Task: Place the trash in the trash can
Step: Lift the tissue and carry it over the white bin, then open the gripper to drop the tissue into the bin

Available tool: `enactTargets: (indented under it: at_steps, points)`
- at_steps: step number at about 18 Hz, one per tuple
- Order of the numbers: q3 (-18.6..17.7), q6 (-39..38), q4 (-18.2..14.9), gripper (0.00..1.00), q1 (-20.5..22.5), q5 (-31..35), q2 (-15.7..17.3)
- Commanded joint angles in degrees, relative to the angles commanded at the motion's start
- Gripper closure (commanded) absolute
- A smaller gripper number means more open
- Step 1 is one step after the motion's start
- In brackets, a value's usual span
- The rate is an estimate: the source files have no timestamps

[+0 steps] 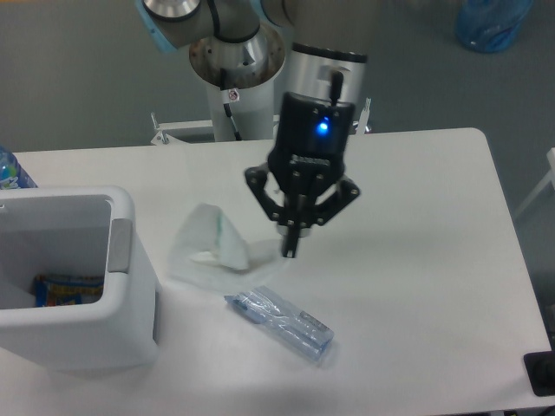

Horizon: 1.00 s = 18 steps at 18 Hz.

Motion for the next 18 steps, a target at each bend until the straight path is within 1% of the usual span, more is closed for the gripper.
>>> enactTargets:
  at_steps: [2,8,11,12,13,14,16,17,18]
  points:
    - [-0.2,-0.3,0.0,1.0,-2.2,0.0,0.4]
    - [-0.5,-1.8,-0.1,1.0,-8.5,-0.1,0.1]
    - [-3.9,-1.8,0.0,1.0,-10.6,0.0,0.5]
    - [-4.0,-1.8,0.0,1.0,-11.3,0.0,0.4]
    - [-4.0,-1.8,0.0,0.95,-12.0,0.0,0.4]
    - [-4.0,-1.7,0.0,0.82,-12.3,0.0,0.3]
    - [-4.0,-1.1,0.1,0.09,-12.3,0.0,0.3]
    - [-4.0,-1.2,0.1,0.01,-12.3,0.0,0.3]
    - [-4.0,-1.3,0.1,0.0,-12.3,0.0,0.3]
